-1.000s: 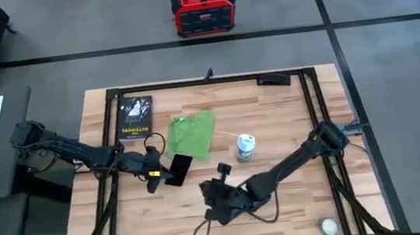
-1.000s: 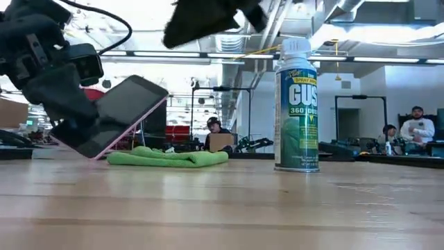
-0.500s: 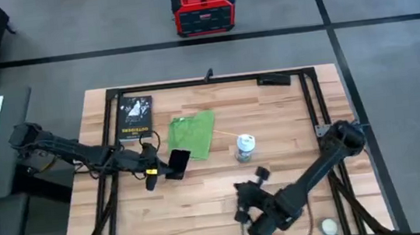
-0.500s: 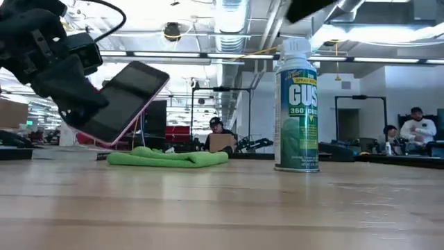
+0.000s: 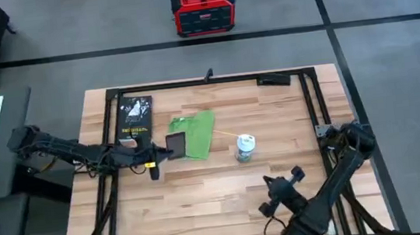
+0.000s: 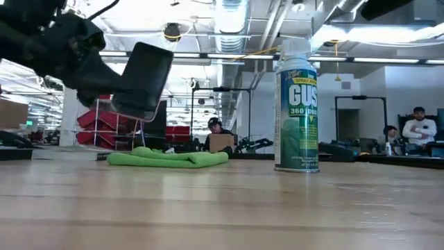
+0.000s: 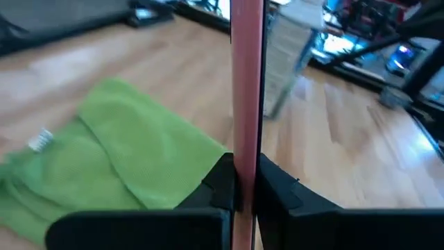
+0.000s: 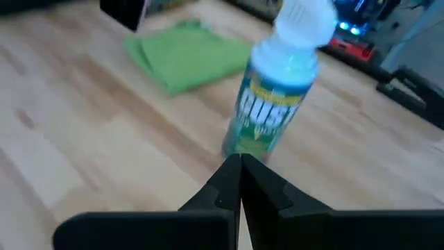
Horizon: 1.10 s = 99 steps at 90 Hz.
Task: Apply microfiber cloth
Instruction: Spray the pink cellphone using the spray bottle
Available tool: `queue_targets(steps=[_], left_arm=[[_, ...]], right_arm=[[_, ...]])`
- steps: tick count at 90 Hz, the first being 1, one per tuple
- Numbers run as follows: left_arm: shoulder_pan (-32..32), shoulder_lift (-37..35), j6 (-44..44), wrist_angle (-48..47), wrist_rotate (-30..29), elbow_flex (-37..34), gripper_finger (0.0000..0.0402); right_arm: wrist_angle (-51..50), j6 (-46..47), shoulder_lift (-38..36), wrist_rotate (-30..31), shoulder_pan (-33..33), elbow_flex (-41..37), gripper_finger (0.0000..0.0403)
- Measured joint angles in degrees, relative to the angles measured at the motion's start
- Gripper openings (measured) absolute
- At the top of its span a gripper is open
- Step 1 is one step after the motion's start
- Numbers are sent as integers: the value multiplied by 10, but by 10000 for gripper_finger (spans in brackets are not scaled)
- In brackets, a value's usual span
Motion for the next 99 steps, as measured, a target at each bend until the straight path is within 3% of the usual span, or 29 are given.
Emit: queue_targets(steps=[23, 41, 51, 70, 99], left_arm=[[29, 1, 14, -24, 1, 0, 7], [38, 1, 21, -24, 6, 0, 7], [38, 1, 25, -23, 7, 0, 7], [39, 1, 25, -7, 7, 0, 7], [44, 1, 31, -3, 7, 0, 7]], right_arm=[[60, 35, 0, 43, -2, -66, 0], [27, 166, -14, 83, 24, -129, 0], [68, 174, -45, 113, 33, -176, 0], [130, 163, -120, 281, 14, -260, 0], [55, 73, -263, 263, 3, -277, 0]])
